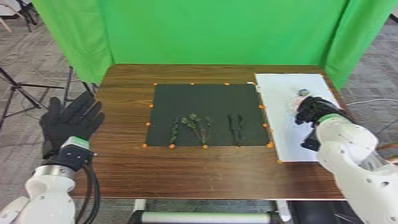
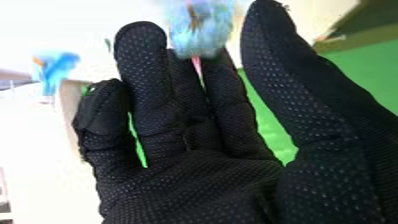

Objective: Arrange flowers

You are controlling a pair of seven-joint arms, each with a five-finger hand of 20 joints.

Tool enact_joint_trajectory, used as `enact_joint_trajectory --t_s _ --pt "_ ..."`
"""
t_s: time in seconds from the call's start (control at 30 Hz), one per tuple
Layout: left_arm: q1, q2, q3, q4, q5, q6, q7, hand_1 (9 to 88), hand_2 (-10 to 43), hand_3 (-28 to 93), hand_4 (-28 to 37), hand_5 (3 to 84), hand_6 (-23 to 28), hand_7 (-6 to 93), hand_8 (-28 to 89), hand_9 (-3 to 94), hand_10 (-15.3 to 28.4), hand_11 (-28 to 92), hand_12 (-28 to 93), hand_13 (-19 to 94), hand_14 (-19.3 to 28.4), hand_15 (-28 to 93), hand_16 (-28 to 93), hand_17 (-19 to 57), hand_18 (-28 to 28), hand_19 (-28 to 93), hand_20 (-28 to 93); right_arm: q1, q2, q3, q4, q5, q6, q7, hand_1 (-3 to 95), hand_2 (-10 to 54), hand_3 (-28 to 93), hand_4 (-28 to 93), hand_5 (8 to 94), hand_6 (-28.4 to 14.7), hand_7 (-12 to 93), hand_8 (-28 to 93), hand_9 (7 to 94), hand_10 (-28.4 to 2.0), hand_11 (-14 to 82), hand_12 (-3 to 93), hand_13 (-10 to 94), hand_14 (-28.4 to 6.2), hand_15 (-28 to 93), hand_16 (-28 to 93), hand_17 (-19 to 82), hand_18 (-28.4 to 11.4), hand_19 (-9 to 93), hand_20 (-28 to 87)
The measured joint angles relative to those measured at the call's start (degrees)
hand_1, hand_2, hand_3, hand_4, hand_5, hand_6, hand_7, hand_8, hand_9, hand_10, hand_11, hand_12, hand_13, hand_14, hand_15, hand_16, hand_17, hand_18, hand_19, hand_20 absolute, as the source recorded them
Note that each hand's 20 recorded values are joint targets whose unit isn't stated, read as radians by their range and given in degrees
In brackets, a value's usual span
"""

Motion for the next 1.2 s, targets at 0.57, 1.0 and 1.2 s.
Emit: enact_joint_trajectory --t_s 0.57,1.0,1.2 --pt "-0.1 0.07 0.2 -0.01 -0.63 0.03 0.06 25.1 14.1 70 -28.3 39.8 7.9 16.6 -9 28.9 13.3 21 9 18 11.9 31 -10 -5.4 9.7 27 7 0.9 -0.3 -5.0 4.4 -2.8 14.1 -0.2 65.0 -9.5 65 -28 72.6 1.0 40 5 86.2 -7.6 13.9 45.7 71 -6.0 56 47 40 -20.3 87 44" --pt "-0.4 0.07 -0.35 0.27 -1.58 -0.87 0.76 22.2 15.6 68 -28.3 39.4 7.9 12.3 -9 29.0 13.2 19 8 18 11.4 29 -10 -5.3 9.7 27 7 -0.8 0.3 -6.6 -4.2 -6.5 19.3 -4.0 64.0 -9.5 68 -28 74.2 0.5 39 8 86.7 -7.7 13.8 47.6 72 -5.8 56 48 40 -21.0 87 45" --pt "-0.4 0.07 -0.81 0.4 -2.28 -0.83 1.78 22.0 15.6 68 -28.3 39.4 7.6 12.4 -8 29.2 13.2 19 8 18 11.3 29 -10 -5.3 9.7 26 7 5.9 -1.2 -14.1 -6.5 0.0 20.4 -11.2 63.5 -9.5 69 -28 74.1 0.5 39 8 86.5 -7.5 14.0 48.0 72 -5.9 57 48 40 -20.8 88 45"
